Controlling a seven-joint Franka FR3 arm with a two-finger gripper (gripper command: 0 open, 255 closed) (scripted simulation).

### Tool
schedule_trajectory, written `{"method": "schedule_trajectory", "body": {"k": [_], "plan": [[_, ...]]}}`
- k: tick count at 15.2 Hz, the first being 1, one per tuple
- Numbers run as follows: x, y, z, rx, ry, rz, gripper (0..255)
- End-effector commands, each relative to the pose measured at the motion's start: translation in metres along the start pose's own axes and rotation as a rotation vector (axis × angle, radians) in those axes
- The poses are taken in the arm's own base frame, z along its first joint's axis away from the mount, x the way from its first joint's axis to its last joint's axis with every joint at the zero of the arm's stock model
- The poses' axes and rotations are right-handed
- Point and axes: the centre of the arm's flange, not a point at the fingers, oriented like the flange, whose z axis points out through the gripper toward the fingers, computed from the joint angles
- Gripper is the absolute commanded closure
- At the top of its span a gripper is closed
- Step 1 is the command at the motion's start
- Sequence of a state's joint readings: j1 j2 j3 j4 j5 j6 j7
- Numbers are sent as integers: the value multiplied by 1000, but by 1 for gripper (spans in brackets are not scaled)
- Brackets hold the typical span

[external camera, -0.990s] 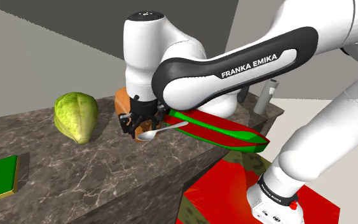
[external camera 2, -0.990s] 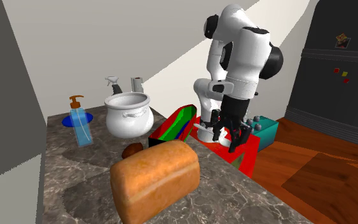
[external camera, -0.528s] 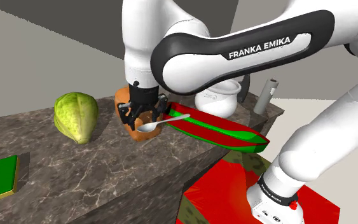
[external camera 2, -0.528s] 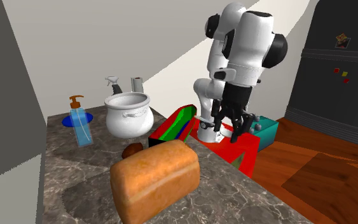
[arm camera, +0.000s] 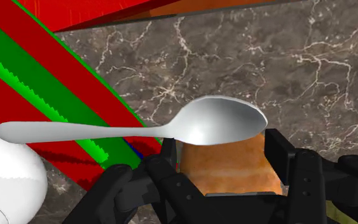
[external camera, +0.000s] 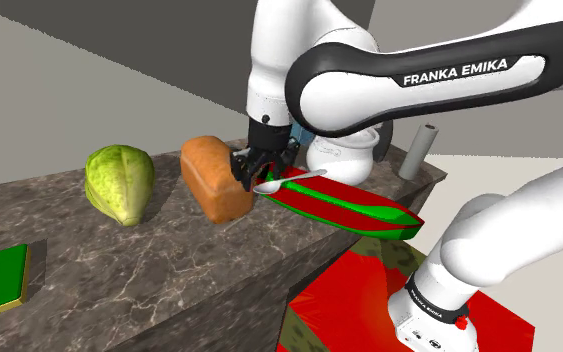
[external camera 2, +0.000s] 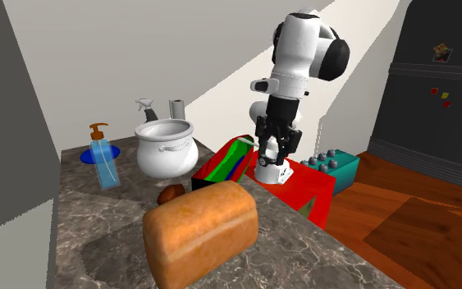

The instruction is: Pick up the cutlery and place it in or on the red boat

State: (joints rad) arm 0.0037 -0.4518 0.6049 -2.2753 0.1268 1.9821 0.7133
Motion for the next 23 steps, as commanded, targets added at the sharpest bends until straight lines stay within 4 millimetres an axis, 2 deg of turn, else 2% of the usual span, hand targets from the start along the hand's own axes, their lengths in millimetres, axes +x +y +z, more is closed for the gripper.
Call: {"method": "schedule_trajectory", "body": {"k": [1, 10, 11, 23], "plan": [[-1, 26, -1, 2, 0, -2, 255], [-9, 144, -2, 2, 0, -2, 255], [-10, 162, -2, 2, 0, -2, 255], [-20, 160, 60, 2, 0, -2, 255]]}}
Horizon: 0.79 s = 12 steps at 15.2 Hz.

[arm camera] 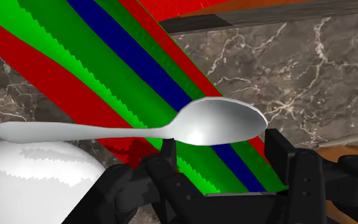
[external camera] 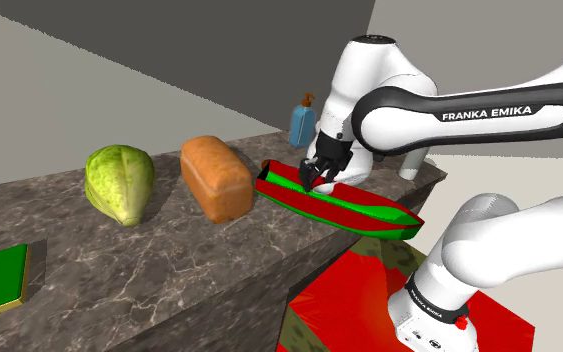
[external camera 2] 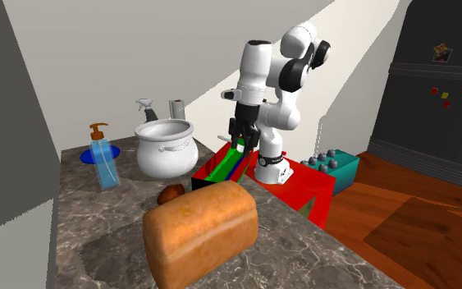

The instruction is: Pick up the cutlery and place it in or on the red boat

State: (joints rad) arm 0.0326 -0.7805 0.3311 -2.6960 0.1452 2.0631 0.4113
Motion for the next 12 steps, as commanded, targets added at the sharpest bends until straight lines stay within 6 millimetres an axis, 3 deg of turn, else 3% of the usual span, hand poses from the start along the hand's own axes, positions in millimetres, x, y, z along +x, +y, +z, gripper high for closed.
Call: {"method": "schedule_trajectory", "body": {"k": [1, 3, 11, 12], "plan": [[-2, -1, 12, 0, 0, 0, 255], [-4, -1, 22, 0, 0, 0, 255], [-4, -1, 22, 0, 0, 0, 255], [-4, -1, 22, 0, 0, 0, 0]]}}
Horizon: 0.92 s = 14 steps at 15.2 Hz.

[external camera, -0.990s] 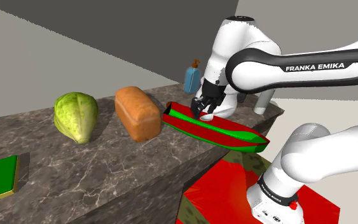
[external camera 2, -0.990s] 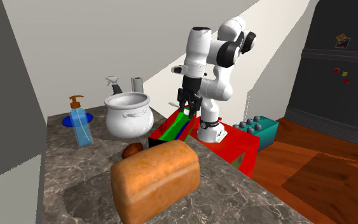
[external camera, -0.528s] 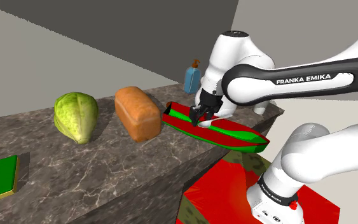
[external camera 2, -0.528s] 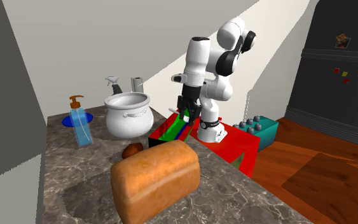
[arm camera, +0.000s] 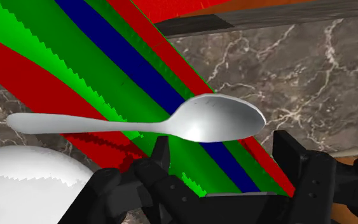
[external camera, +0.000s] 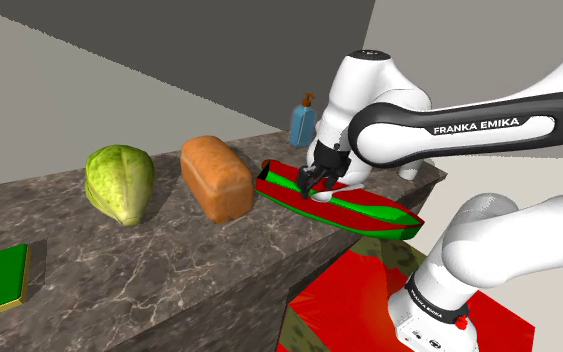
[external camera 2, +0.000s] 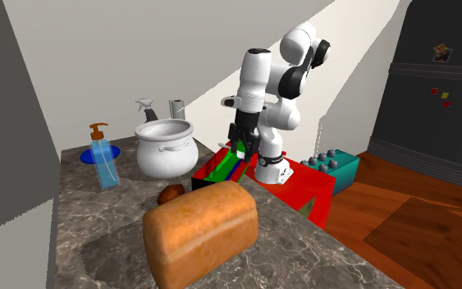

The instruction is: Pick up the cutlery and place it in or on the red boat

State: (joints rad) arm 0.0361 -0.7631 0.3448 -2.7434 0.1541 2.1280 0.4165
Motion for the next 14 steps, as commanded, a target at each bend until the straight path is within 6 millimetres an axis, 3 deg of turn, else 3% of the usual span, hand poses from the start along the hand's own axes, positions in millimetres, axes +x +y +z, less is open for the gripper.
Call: {"method": "schedule_trajectory", "body": {"k": [1, 5, 9, 14], "plan": [[0, 0, 0, 0, 0, 0, 0], [0, 0, 0, 0, 0, 0, 0], [0, 0, -50, 0, 0, 0, 0], [0, 0, -50, 0, 0, 0, 0]]}}
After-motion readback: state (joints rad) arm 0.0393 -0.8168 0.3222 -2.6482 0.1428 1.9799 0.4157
